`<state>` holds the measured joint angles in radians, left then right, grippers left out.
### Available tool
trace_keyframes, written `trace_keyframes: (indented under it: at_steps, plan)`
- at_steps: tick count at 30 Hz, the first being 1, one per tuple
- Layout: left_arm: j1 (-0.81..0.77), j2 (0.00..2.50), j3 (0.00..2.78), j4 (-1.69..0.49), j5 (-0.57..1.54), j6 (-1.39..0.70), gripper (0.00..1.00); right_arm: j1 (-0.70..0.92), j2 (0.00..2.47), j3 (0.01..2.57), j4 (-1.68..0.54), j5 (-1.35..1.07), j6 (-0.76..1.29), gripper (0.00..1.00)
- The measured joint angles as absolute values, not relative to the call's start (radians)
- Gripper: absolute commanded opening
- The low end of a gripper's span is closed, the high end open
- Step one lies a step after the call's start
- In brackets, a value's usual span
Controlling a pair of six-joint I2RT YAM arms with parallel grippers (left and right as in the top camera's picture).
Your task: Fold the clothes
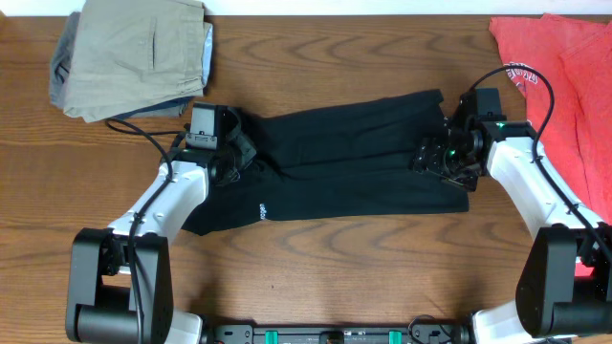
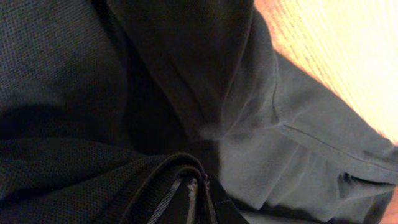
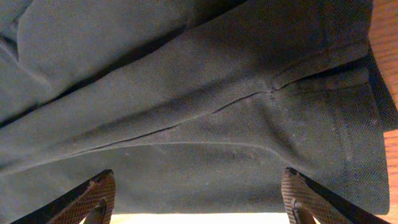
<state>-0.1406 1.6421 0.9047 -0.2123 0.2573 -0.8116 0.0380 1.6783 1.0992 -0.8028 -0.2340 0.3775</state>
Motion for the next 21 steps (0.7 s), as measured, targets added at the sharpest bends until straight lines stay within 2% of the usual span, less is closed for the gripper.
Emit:
trace_keyframes:
  at_steps: [2,3,5,6,15,21]
  plan:
    - [-0.141,1.644,0.905,-0.196,0.255,-0.812,0.08,0.038,1.679,1.099,-0.803,-0.234,0.377,0.83]
    - [-0.141,1.648,0.905,-0.185,0.255,-0.812,0.12,0.038,1.678,1.099,-0.803,-0.234,0.377,0.83]
    - [-0.141,1.666,0.905,-0.164,0.255,-0.804,0.38,0.038,1.679,1.099,-0.803,-0.234,0.377,0.82]
    - [-0.141,1.682,0.905,-0.15,0.255,-0.808,0.42,0.038,1.678,1.099,-0.804,-0.234,0.377,0.83]
    - [-0.141,1.772,0.904,0.012,0.228,-0.759,0.43,0.038,1.678,1.099,-0.814,-0.233,0.37,0.83]
    - [-0.141,1.771,0.926,0.023,0.226,-0.721,0.43,0.038,1.678,1.099,-0.816,-0.231,0.369,0.83]
